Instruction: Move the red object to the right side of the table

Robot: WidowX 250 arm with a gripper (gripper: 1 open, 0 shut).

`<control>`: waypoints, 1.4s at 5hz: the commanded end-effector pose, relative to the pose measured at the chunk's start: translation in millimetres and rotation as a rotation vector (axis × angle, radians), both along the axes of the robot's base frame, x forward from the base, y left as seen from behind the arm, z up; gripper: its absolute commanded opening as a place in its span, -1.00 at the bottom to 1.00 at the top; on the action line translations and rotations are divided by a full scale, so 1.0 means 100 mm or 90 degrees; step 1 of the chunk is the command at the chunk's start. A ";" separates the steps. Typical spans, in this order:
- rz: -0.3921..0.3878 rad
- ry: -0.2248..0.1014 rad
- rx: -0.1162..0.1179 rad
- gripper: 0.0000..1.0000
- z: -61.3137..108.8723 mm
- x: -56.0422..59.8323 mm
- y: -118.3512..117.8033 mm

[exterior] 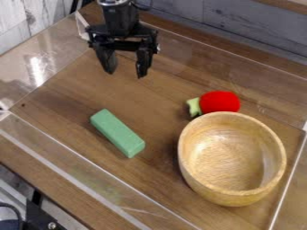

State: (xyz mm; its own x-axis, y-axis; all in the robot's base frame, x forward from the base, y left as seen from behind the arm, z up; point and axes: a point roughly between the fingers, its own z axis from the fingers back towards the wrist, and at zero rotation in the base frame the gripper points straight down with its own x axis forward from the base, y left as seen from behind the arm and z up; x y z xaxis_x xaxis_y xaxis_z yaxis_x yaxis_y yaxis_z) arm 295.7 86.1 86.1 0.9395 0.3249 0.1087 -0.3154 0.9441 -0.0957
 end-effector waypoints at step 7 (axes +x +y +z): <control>0.079 -0.096 0.012 1.00 0.44 0.20 0.48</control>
